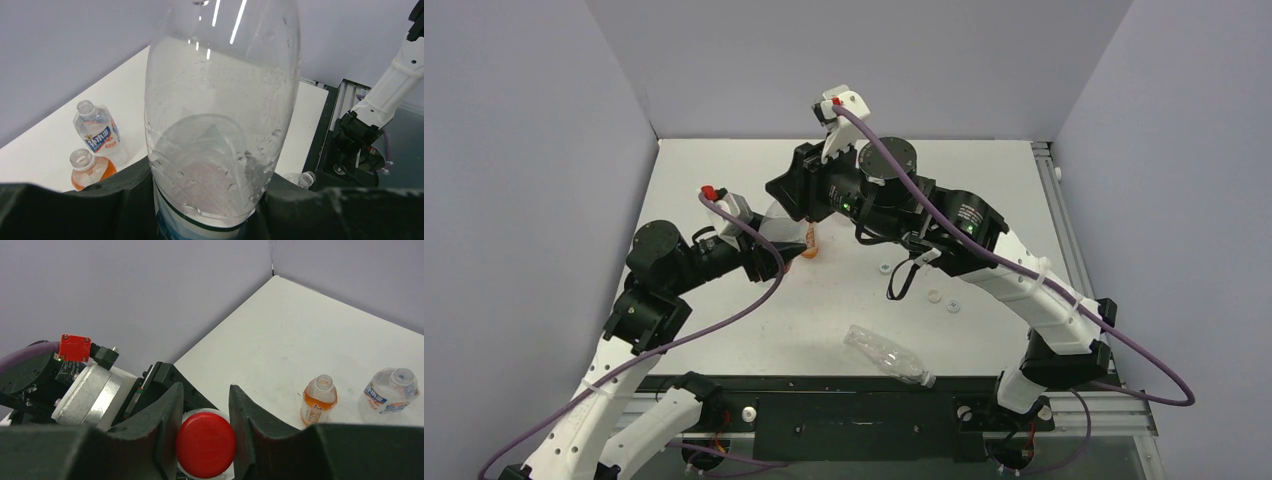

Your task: Unscrew the bottle caps

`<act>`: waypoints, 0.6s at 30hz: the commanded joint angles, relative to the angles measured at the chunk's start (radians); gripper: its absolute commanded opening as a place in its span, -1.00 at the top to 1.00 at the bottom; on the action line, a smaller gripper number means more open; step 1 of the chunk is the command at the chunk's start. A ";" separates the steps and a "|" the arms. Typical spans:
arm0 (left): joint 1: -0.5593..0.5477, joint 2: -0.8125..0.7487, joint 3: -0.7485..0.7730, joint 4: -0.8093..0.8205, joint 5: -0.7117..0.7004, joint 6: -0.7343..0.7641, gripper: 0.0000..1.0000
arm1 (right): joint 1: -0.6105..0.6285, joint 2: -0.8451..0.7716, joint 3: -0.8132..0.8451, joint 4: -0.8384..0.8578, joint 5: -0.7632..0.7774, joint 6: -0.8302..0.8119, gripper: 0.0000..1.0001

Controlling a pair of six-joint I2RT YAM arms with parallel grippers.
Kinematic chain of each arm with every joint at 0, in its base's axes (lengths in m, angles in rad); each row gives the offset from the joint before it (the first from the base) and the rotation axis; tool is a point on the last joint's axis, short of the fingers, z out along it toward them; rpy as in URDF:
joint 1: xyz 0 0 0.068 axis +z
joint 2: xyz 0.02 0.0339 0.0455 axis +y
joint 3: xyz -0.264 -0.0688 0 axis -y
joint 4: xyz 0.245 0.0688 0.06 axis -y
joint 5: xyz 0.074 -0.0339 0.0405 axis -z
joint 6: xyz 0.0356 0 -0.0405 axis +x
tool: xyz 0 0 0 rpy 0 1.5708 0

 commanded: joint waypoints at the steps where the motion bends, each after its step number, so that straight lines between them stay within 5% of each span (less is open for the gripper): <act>1: 0.000 -0.010 -0.003 0.023 -0.016 0.023 0.67 | -0.027 -0.062 -0.026 0.060 -0.018 0.028 0.55; 11: 0.000 -0.017 -0.044 0.016 0.073 -0.008 0.67 | -0.044 -0.240 -0.266 0.272 -0.172 -0.139 0.80; 18: 0.000 0.004 -0.064 0.037 0.360 -0.148 0.68 | -0.156 -0.342 -0.396 0.477 -0.480 -0.133 0.81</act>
